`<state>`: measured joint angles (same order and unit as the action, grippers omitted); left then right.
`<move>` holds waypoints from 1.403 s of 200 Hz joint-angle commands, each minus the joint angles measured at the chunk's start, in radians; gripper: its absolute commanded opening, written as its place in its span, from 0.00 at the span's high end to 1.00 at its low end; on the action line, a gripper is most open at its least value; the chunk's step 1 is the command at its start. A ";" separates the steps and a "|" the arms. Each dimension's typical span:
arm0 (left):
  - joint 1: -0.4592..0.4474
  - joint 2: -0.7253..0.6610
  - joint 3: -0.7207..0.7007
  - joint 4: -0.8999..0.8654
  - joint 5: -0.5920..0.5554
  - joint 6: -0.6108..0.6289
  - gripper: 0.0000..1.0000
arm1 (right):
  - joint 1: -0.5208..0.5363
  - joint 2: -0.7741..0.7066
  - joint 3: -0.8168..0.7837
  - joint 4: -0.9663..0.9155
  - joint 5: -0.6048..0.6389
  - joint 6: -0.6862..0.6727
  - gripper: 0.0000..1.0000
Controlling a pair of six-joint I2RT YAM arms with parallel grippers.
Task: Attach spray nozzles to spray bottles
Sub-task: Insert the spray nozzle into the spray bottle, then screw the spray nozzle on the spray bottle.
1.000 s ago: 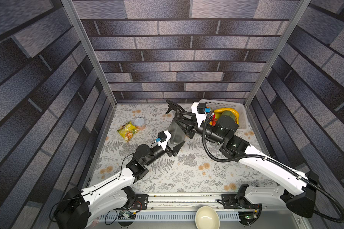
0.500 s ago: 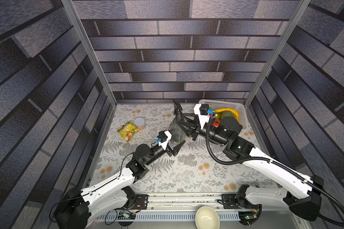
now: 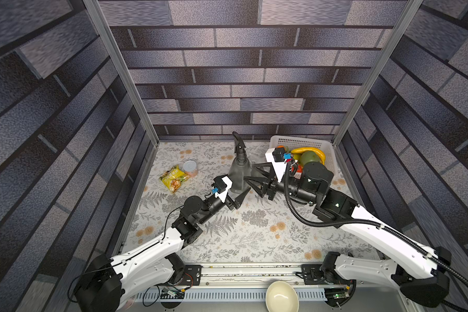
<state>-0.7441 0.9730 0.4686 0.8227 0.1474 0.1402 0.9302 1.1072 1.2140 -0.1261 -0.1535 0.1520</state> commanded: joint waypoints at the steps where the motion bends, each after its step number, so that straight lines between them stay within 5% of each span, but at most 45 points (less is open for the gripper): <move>1: 0.008 0.009 0.029 0.055 -0.035 0.047 0.25 | 0.007 0.018 0.140 -0.213 0.032 0.052 0.42; 38: 0.018 0.015 0.019 0.062 -0.037 0.040 0.25 | 0.007 0.026 0.284 -0.398 0.069 -0.010 0.52; 67: 0.022 0.019 0.016 0.051 -0.047 0.049 0.25 | 0.006 0.057 0.403 -0.507 0.148 0.014 0.42; 90: 0.023 0.027 0.012 0.050 -0.061 0.061 0.25 | 0.004 0.199 0.666 -0.684 0.187 0.063 0.25; 136: 0.030 0.033 0.002 0.043 -0.079 0.067 0.25 | 0.004 0.469 1.105 -0.916 0.237 0.132 0.22; 194: 0.027 0.043 -0.001 0.022 -0.079 0.078 0.25 | -0.002 0.657 1.302 -0.989 0.264 0.142 0.30; 280: 0.022 0.060 -0.016 0.011 -0.090 0.080 0.25 | -0.007 0.723 1.312 -0.952 0.189 0.143 0.64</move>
<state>-0.7227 1.0298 0.4599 0.8215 0.0719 0.2035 0.9291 1.8473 2.5275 -1.0817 0.0578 0.2935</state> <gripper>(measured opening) 0.820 0.382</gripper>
